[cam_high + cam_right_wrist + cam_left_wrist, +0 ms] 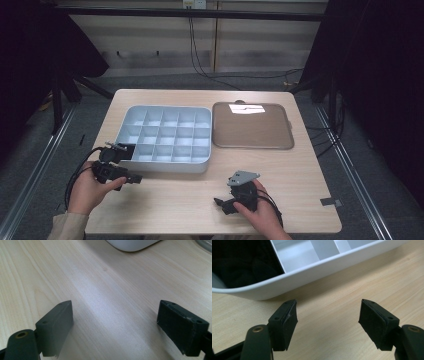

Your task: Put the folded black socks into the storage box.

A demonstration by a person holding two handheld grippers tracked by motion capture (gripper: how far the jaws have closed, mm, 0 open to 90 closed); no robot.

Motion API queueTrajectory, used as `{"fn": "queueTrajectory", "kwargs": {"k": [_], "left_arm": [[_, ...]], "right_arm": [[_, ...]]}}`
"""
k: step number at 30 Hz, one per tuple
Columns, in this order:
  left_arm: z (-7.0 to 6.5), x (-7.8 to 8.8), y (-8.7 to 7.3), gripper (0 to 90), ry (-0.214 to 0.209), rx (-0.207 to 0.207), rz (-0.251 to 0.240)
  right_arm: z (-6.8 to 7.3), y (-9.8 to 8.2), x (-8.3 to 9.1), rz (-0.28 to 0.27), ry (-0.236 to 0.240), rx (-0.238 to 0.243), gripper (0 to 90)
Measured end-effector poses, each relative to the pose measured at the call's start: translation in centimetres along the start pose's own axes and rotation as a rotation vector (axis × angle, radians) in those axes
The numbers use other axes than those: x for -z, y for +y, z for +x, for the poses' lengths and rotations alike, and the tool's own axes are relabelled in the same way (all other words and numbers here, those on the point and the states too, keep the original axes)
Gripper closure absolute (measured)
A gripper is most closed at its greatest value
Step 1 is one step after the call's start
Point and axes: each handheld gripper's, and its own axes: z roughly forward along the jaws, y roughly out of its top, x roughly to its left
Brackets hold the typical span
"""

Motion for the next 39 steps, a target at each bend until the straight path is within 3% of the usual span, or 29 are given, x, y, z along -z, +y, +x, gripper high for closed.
{"fn": "queueTrajectory", "kwargs": {"k": [5,13,19,28,35,39], "left_arm": [[-0.1,-0.7,-0.4,30.4,-0.009,-0.001,-0.024],[0.0,-2.0,-1.3,30.2,-0.015,-0.015,-0.013],[0.2,-2.6,-1.8,29.5,-0.009,-0.05,-0.04],[0.4,-3.6,-2.5,29.1,-0.01,-0.076,-0.034],[0.0,-4.1,-3.0,28.1,0.024,-0.156,-0.061],[-0.1,-4.3,-3.3,26.3,0.024,-0.165,-0.067]], "right_arm": [[0.0,0.0,0.0,0.0,0.0,0.001,13.0],[0.0,0.0,0.0,0.0,0.0,0.0,13.0],[0.0,0.0,0.0,0.0,0.0,0.0,13.0],[0.0,0.0,0.0,-0.002,0.0,-0.001,13.0],[0.0,0.0,0.0,-0.002,0.0,-0.001,13.0],[0.0,0.0,0.0,0.0,0.0,-0.002,13.0]]}}
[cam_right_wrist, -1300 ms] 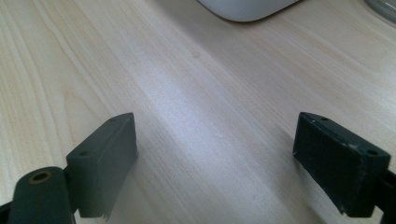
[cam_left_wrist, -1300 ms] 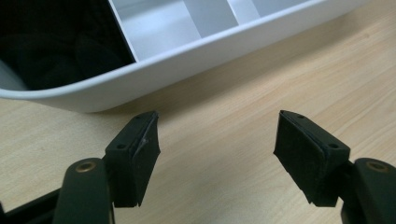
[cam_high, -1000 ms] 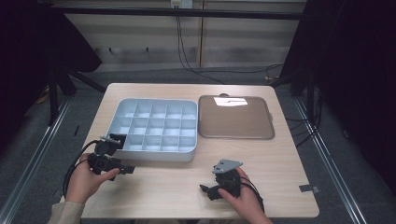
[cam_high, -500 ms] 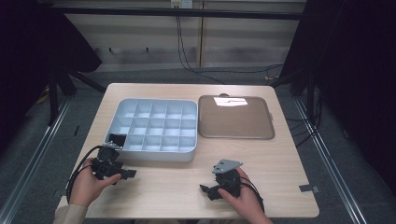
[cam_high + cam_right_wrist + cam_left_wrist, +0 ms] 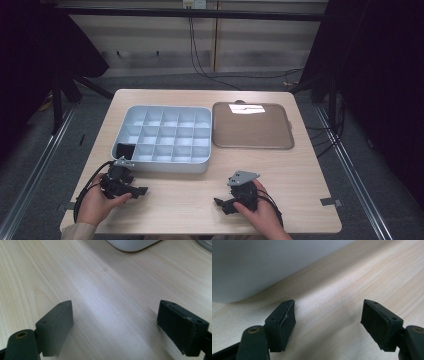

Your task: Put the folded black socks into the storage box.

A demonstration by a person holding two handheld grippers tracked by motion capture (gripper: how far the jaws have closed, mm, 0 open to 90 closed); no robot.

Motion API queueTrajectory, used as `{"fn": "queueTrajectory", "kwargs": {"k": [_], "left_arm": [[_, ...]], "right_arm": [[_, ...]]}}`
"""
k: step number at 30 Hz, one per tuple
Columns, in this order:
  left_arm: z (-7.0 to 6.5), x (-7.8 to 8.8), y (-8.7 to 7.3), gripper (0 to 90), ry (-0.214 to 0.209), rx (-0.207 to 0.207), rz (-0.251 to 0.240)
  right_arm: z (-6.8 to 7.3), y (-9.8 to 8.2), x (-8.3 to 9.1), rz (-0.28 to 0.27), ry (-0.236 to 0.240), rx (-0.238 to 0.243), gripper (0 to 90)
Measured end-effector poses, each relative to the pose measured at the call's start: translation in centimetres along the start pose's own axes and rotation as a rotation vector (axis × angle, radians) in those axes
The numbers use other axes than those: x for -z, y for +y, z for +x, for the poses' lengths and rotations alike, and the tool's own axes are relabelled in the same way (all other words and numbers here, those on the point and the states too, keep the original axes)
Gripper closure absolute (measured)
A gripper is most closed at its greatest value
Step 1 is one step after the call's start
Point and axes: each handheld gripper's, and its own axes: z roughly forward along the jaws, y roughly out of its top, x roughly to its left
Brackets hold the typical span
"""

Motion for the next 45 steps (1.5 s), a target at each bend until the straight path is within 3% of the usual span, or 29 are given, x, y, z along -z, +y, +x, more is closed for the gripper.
{"fn": "queueTrajectory", "kwargs": {"k": [8,22,34,45], "left_arm": [[-0.2,-0.3,-0.3,23.1,0.008,-0.033,-0.032],[-0.2,-0.9,-1.3,15.4,0.038,-0.134,-0.113],[0.0,-1.1,-1.8,12.7,0.03,-0.148,-0.171],[-0.1,-1.4,-2.0,7.9,0.024,-0.153,-0.192]], "right_arm": [[0.0,0.0,0.0,-0.001,0.0,0.004,13.0],[0.0,0.0,0.0,-0.001,0.0,0.004,13.0],[0.0,0.0,0.0,-0.001,0.0,0.004,13.0],[0.0,0.0,0.0,-0.001,0.0,0.004,13.0]]}}
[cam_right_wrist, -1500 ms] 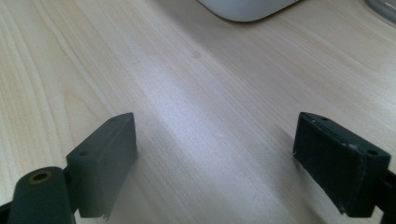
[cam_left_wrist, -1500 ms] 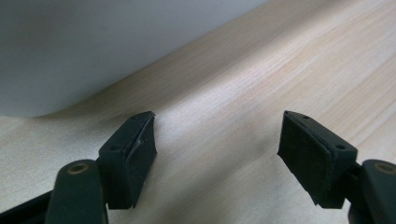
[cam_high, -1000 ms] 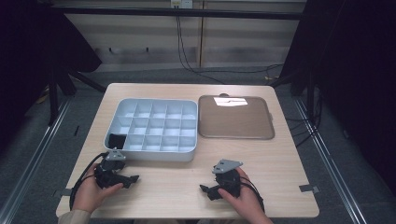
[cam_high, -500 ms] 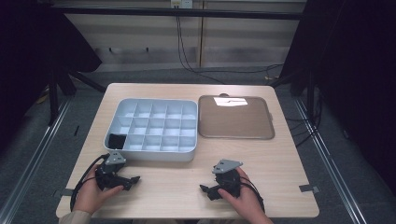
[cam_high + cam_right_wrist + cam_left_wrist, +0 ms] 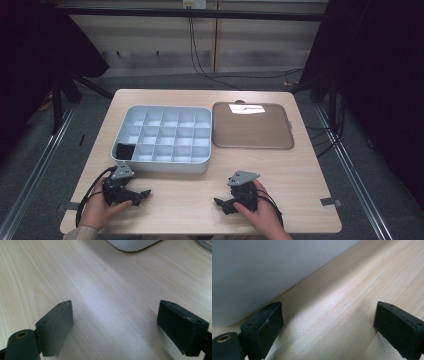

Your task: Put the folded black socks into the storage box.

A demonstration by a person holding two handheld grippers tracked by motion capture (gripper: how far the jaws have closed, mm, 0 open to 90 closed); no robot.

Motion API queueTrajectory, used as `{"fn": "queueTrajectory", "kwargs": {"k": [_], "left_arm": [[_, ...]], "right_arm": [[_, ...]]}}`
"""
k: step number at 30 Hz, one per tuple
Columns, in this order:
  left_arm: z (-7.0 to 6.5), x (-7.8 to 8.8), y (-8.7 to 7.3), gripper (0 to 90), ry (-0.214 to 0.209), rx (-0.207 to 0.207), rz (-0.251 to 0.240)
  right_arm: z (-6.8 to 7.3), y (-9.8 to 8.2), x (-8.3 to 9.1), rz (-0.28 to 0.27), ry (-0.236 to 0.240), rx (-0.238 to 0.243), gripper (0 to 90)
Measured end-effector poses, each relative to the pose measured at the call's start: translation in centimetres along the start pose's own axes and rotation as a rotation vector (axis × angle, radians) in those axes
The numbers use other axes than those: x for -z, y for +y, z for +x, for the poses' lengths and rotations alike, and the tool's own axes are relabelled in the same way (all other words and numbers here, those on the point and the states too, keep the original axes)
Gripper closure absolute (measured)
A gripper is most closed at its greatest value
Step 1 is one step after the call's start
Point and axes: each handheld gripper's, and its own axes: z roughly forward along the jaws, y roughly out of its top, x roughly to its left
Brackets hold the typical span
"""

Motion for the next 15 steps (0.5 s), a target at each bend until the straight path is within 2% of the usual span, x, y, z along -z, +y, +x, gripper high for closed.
{"fn": "queueTrajectory", "kwargs": {"k": [11,15], "left_arm": [[0.04,-0.42,-0.31,1.5,0.004,-0.006,-0.038],[0.03,-0.45,-0.3,1.3,0.001,-0.002,-0.038]], "right_arm": [[0.0,0.0,0.0,0.0,0.0,0.0,13.0],[0.0,0.0,0.0,0.0,0.0,0.0,13.0]]}}
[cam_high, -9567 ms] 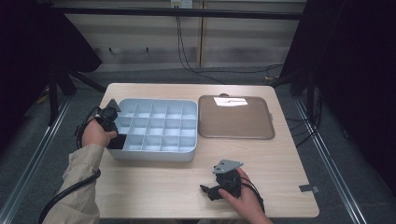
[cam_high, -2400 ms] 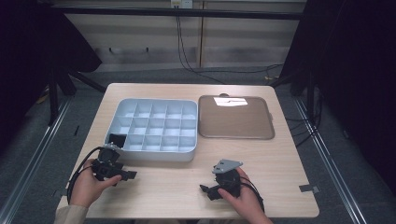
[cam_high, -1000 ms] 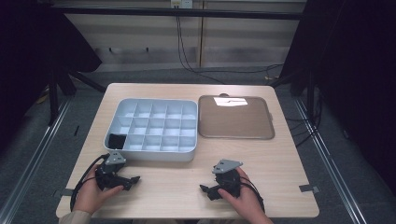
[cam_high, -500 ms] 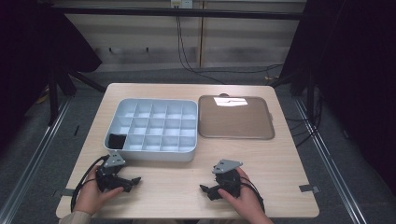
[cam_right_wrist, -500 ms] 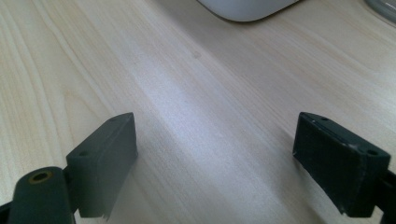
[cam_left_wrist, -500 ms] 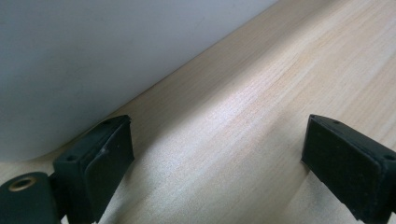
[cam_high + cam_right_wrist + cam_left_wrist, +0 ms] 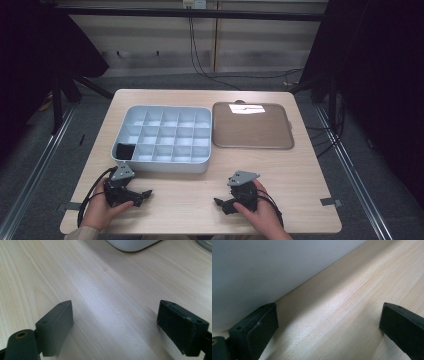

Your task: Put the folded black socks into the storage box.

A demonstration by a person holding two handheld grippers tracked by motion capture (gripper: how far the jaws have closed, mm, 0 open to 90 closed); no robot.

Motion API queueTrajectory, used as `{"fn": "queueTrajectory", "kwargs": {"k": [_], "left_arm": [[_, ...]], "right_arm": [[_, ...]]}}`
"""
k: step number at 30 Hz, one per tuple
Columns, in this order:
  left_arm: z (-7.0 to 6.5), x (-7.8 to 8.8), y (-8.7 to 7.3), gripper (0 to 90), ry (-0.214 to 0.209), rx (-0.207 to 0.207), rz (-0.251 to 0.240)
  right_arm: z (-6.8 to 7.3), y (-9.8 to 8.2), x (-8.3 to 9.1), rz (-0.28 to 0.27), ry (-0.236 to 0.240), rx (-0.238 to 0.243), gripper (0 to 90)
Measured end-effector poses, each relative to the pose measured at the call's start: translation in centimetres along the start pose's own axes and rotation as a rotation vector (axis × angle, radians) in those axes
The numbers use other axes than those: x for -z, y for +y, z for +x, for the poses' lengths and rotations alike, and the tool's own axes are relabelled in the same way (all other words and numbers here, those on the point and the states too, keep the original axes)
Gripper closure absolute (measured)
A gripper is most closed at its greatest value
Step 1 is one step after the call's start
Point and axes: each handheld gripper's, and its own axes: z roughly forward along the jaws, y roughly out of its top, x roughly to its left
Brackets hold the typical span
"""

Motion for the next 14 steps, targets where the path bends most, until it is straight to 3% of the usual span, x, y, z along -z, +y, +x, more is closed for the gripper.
{"fn": "queueTrajectory", "kwargs": {"k": [14], "left_arm": [[-0.03,-0.08,0.05,0.3,0.002,0.006,0.002]], "right_arm": [[0.01,0.0,0.0,0.0,0.0,-0.001,13.0]]}}
